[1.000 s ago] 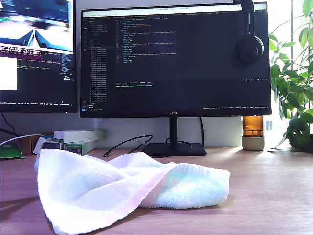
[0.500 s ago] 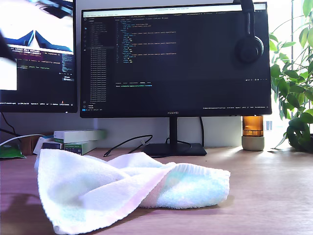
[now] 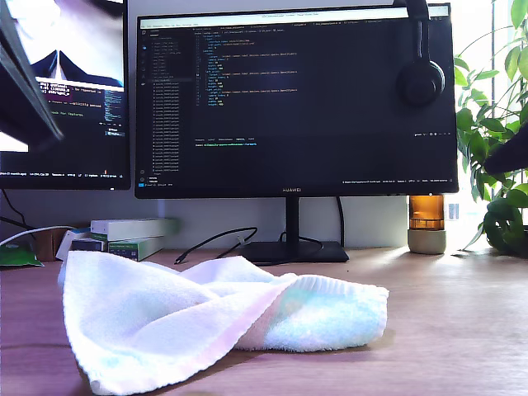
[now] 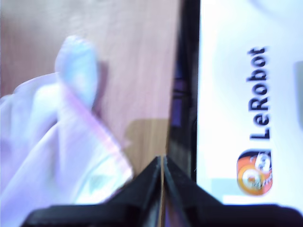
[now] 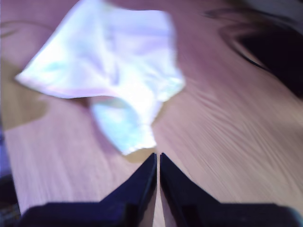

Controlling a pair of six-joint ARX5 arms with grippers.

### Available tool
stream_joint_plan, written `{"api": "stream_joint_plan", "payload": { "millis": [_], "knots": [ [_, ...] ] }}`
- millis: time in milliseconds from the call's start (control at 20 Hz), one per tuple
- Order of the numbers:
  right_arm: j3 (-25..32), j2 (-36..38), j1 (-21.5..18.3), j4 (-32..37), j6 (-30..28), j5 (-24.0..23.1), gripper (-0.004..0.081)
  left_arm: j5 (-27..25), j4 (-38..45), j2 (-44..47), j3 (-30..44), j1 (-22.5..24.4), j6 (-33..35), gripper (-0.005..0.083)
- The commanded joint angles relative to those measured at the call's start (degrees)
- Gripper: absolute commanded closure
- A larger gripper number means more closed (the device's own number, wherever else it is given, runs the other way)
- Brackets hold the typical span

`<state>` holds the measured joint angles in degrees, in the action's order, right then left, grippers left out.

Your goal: Fold the tea towel to a neat square and place it to the right

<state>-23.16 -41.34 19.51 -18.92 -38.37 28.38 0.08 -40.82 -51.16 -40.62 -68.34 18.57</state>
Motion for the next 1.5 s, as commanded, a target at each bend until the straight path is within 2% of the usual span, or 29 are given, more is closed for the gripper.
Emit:
{"api": "stream_joint_plan", "payload": {
  "millis": [0,50,100,200,300,350,550,900,1100,1450],
  "knots": [
    [-0.44,-2.36,2.1,2.03,-2.6,0.13,0.078,0.61,2.25,-2.47,0.63,-0.22,1.18,0.0507],
    [-0.44,-3.63,3.17,3.1,-3.13,0.11,0.078,0.72,2.82,-4.52,0.63,-0.22,2.43,0.0412],
    [-0.44,-5.14,4.42,3.91,-3.78,0.0,0.078,0.66,2.95,-7.17,0.63,-0.24,3.48,0.0385],
    [-0.44,-7.28,5.49,4.96,-3.76,-0.76,0.078,-0.92,2.62,-12.81,0.63,-0.24,5.7,0.0385],
    [-0.44,-8.68,5.57,4.74,-3.74,-1.36,0.078,-5.53,2.54,-17.97,0.63,-0.35,6.32,0.0389],
    [-0.44,-8.96,5.55,4.85,-3.72,-2.08,0.078,-7.41,3.74,-19.58,0.63,-0.42,5.6,0.0419],
    [-0.44,-9.11,5.55,5.27,-3.74,-5.25,0.078,-9.94,6.45,-23.47,1.01,0.35,5.95,0.0451],
    [-0.46,-9.09,5.55,5.73,-3.69,-5.6,0.078,-15.67,9.29,-28.11,1.9,2.95,7.5,0.0464],
    [-0.61,-9.09,5.55,5.88,-3.69,-6.08,0.078,-15.32,9.66,-29.16,2.03,4.66,8.57,0.0472],
    [-0.66,-9.09,5.55,6.69,-3.69,-6.08,0.078,-12.48,10.45,-29.18,2.05,4.63,8.57,0.0472]
  ]
}}
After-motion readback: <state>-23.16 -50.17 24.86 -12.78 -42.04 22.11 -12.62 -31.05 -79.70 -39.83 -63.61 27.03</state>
